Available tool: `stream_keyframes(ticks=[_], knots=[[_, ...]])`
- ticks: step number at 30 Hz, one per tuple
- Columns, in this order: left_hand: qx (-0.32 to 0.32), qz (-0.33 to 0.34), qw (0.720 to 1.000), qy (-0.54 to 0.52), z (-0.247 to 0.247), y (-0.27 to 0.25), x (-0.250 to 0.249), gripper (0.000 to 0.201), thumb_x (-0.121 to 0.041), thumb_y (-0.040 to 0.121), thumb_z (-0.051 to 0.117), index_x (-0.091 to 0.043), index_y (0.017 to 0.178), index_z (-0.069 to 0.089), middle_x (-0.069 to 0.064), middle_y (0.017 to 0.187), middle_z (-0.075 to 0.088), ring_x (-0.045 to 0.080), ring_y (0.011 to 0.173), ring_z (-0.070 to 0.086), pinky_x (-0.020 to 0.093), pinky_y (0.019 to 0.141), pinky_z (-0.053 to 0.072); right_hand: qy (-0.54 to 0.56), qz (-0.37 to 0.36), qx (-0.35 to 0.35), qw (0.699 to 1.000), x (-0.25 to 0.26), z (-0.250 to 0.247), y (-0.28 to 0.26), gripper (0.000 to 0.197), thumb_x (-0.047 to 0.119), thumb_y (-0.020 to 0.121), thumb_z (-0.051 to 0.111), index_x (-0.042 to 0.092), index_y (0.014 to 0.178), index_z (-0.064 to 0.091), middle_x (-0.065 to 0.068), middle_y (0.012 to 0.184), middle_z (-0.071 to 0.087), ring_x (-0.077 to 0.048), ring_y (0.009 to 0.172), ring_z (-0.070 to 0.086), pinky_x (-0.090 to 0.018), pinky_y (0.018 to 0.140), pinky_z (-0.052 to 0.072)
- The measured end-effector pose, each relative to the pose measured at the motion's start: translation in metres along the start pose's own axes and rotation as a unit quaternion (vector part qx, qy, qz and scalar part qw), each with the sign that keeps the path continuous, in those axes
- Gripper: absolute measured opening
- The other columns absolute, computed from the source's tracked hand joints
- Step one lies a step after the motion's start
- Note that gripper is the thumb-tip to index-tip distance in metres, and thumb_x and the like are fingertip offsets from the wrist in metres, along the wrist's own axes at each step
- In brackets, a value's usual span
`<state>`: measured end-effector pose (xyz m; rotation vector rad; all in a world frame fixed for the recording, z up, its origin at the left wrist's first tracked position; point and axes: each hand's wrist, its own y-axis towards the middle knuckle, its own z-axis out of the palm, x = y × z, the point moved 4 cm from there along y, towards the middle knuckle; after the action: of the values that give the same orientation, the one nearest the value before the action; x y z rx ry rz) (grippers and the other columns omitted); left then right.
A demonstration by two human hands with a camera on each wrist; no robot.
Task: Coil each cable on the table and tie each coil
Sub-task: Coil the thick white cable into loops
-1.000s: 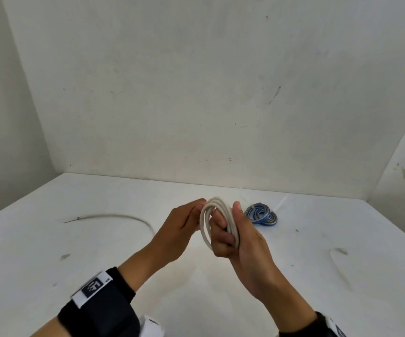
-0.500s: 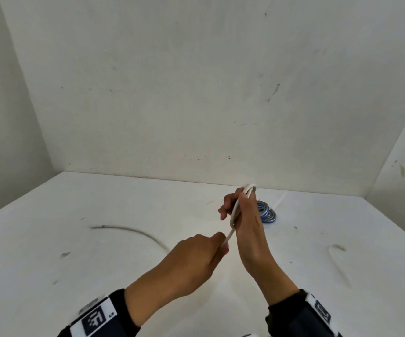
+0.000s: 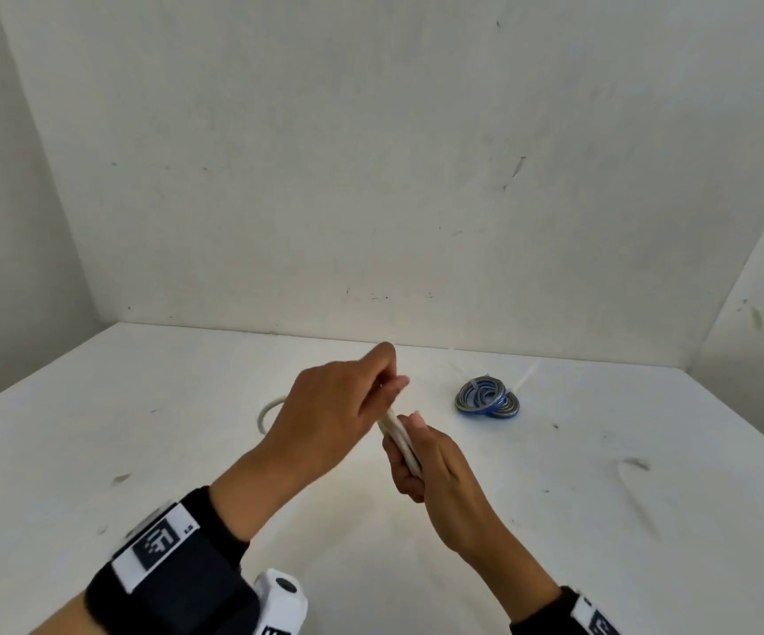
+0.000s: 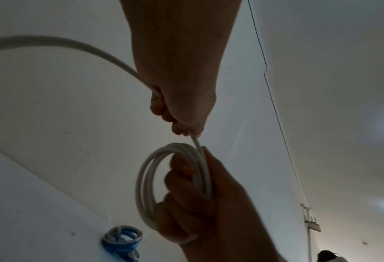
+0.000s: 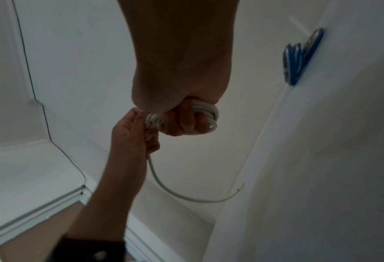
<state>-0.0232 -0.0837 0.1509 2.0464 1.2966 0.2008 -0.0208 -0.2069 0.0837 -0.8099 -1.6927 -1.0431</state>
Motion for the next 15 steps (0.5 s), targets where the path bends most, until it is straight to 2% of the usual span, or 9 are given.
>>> stream_keyframes(ticks=[3, 7, 10, 12, 15], knots=[[-0.032, -0.008, 0.999, -0.033, -0.001, 0.004, 0.006, 0.028, -0.045, 0.096, 0.038, -0.026, 0.076, 0.038, -0.008, 0.048, 0.038, 0.015, 0.050, 0.041, 0.015, 0.048, 0.029, 0.045, 0.020, -0.005, 0.999, 0.008, 0.001, -0.003, 0.048, 0.045, 0.097, 0.025, 0.011, 0.071, 0.047, 0.010, 0.051, 0.034, -0.008, 0.049, 0.027, -0.019, 0.050, 0.025], [-0.047, -0.032, 0.992, -0.112, 0.008, 0.006, 0.012, 0.043, -0.051, 0.094, 0.028, -0.019, 0.071, 0.046, -0.005, 0.053, 0.048, 0.018, 0.053, 0.045, 0.029, 0.053, 0.039, 0.076, 0.018, -0.015, 0.997, 0.018, -0.001, -0.004, 0.052, 0.051, 0.098, 0.024, 0.020, 0.064, 0.049, 0.006, 0.051, 0.030, -0.012, 0.051, 0.024, -0.022, 0.052, 0.023], [-0.060, -0.063, 0.976, -0.198, 0.017, 0.004, 0.017, 0.047, -0.050, 0.094, 0.028, -0.019, 0.066, 0.047, -0.003, 0.055, 0.048, 0.012, 0.052, 0.042, 0.027, 0.055, 0.037, 0.084, 0.029, -0.023, 0.996, 0.020, -0.003, -0.003, 0.053, 0.054, 0.095, 0.024, 0.016, 0.066, 0.047, 0.002, 0.051, 0.028, -0.015, 0.052, 0.024, -0.024, 0.053, 0.026], [-0.064, -0.078, 0.968, -0.230, 0.024, 0.002, 0.018, 0.047, -0.047, 0.095, 0.030, -0.016, 0.065, 0.046, 0.000, 0.056, 0.045, 0.009, 0.052, 0.038, 0.026, 0.054, 0.034, 0.131, 0.034, -0.027, 0.990, 0.019, -0.003, -0.003, 0.055, 0.057, 0.096, 0.028, 0.016, 0.065, 0.046, 0.003, 0.049, 0.027, -0.015, 0.050, 0.022, -0.028, 0.055, 0.026], [-0.054, -0.126, 0.947, -0.290, 0.038, -0.004, 0.025, 0.051, -0.050, 0.093, 0.030, -0.009, 0.066, 0.042, 0.004, 0.058, 0.041, 0.015, 0.057, 0.036, 0.038, 0.059, 0.041, 0.229, 0.039, -0.024, 0.972, 0.020, -0.003, -0.003, 0.053, 0.054, 0.097, 0.029, 0.015, 0.065, 0.045, 0.004, 0.048, 0.024, -0.014, 0.048, 0.015, -0.032, 0.056, 0.018]])
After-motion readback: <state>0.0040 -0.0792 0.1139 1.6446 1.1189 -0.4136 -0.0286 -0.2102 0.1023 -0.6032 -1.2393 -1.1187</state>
